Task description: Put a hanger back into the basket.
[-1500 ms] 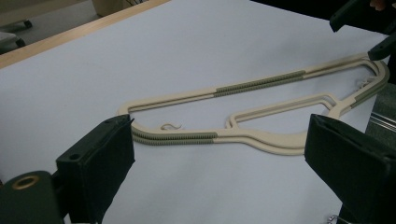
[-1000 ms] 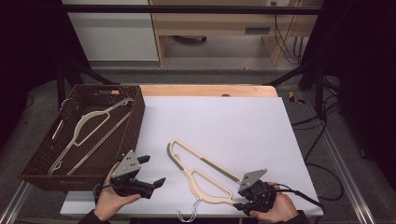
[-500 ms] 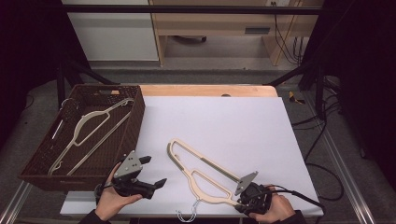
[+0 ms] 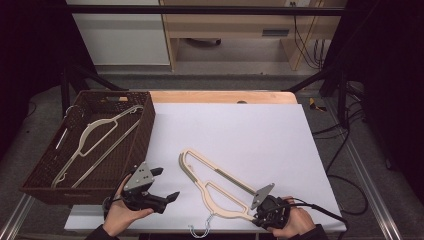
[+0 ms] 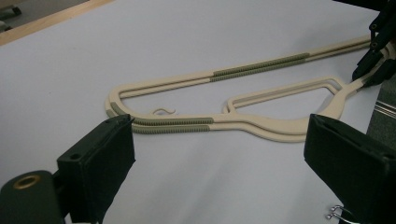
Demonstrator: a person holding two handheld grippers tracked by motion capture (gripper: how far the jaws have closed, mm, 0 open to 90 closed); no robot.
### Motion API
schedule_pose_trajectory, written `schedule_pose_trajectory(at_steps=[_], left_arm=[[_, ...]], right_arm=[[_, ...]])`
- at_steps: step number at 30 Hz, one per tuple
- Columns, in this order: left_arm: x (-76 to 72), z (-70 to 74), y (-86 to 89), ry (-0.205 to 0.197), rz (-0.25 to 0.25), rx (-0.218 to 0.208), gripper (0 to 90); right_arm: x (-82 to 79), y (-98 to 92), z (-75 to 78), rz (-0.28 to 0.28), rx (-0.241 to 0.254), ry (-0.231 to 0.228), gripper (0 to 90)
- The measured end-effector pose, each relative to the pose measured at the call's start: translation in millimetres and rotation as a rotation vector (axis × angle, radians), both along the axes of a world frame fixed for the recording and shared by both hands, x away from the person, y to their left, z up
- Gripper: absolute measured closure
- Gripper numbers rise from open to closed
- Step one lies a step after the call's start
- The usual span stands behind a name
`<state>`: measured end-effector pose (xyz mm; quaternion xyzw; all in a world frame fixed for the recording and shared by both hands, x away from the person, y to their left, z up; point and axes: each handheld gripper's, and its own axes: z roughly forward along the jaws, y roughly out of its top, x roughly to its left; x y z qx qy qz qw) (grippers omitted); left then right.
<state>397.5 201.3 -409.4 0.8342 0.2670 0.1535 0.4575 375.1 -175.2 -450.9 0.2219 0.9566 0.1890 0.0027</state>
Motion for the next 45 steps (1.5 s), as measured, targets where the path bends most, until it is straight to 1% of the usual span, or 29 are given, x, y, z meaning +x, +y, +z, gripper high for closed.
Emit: schedule_pose_trajectory(at_steps=[3,4,5,9,10,12,13,14,15,20,22,23,24,27,29,30,32,33,35,36,38,39,41,44,45], left_arm=[[0.5,-0.2,-2.2,-0.002,-0.013,0.011,8.4],[0.5,-0.2,-2.2,-0.002,-0.013,0.011,8.5],[0.5,-0.4,-4.2,-0.002,-0.023,0.019,8.6],[-0.2,-1.0,-7.3,-0.008,-0.038,0.03,8.6],[-0.6,-1.1,-8.3,-0.008,-0.047,0.036,8.6],[-0.9,-1.7,-9.1,-0.01,-0.051,0.038,8.7],[-1.0,-2.0,-9.3,-0.01,-0.051,0.041,8.7],[-0.9,-2.4,-9.4,-0.008,-0.052,0.041,8.7],[-0.9,-2.4,-9.4,-0.008,-0.052,0.041,8.8],[-1.2,-4.6,-11.4,-0.003,-0.059,0.047,8.9],[-1.4,-6.2,-13.5,-0.003,-0.071,0.058,8.9],[-1.6,-6.9,-14.4,0.001,-0.077,0.064,8.9],[-1.7,-7.6,-15.1,-0.001,-0.077,0.064,8.9],[-1.7,-8.8,-16.2,0.0,-0.082,0.071,8.9],[-2.0,-10.1,-17.3,0.004,-0.088,0.075,8.9],[-2.6,-11.1,-18.7,0.011,-0.095,0.078,9.0],[-4.0,-12.6,-21.5,0.018,-0.102,0.072,9.3],[-5.1,-13.3,-23.3,0.025,-0.106,0.071,9.6],[-7.2,-14.5,-27.5,0.031,-0.126,0.078,10.0],[-8.7,-15.2,-30.1,0.039,-0.132,0.078,10.3],[-10.9,-16.3,-34.9,0.04,-0.148,0.088,10.7],[-10.9,-16.3,-34.9,0.04,-0.148,0.088,10.8],[-13.9,-19.1,-40.9,0.051,-0.164,0.091,11.1],[-14.9,-21.3,-43.6,0.057,-0.172,0.096,11.5],[-15.2,-23.7,-45.2,0.062,-0.175,0.104,11.4]], right_arm=[[2.0,-1.8,1.1,0.017,0.002,-0.005,78.8],[2.0,-1.8,1.1,0.017,0.002,-0.005,78.8],[2.3,-2.9,2.9,0.009,0.018,0.006,78.8],[4.2,-4.4,4.1,0.018,0.021,0.0,78.8],[4.3,-4.5,4.5,0.01,0.029,0.015,78.8],[4.9,-4.7,4.2,0.003,0.035,0.016,78.8],[5.2,-5.1,4.5,0.001,0.035,0.024,78.8],[6.2,-5.6,4.8,0.007,0.028,0.015,78.8],[5.7,-5.1,5.5,-0.009,0.037,0.024,78.7],[7.0,-7.4,7.9,-0.008,0.041,0.02,78.7],[7.4,-7.6,8.1,-0.008,0.048,0.019,78.7],[6.1,-6.5,8.7,-0.035,0.054,0.032,78.7],[7.1,-7.6,9.0,-0.015,0.062,0.031,78.8],[7.3,-7.9,9.6,-0.019,0.069,0.025,78.9],[7.5,-8.8,11.2,-0.017,0.074,0.029,78.8],[7.8,-9.3,11.8,-0.022,0.076,0.019,78.9],[7.5,-9.6,12.9,-0.027,0.084,0.02,78.9],[8.1,-9.8,13.0,-0.028,0.09,0.012,78.9],[7.9,-10.4,14.4,-0.038,0.103,0.013,79.0],[8.4,-11.0,14.9,-0.03,0.108,0.01,79.0],[8.2,-11.6,16.0,-0.034,0.115,0.009,79.0],[8.2,-11.8,16.2,-0.038,0.12,0.008,79.0],[8.4,-11.9,16.6,-0.042,0.128,0.007,79.0],[9.0,-12.7,16.9,-0.037,0.133,0.013,79.0],[8.6,-11.1,15.3,-0.045,0.119,0.014,78.9]])
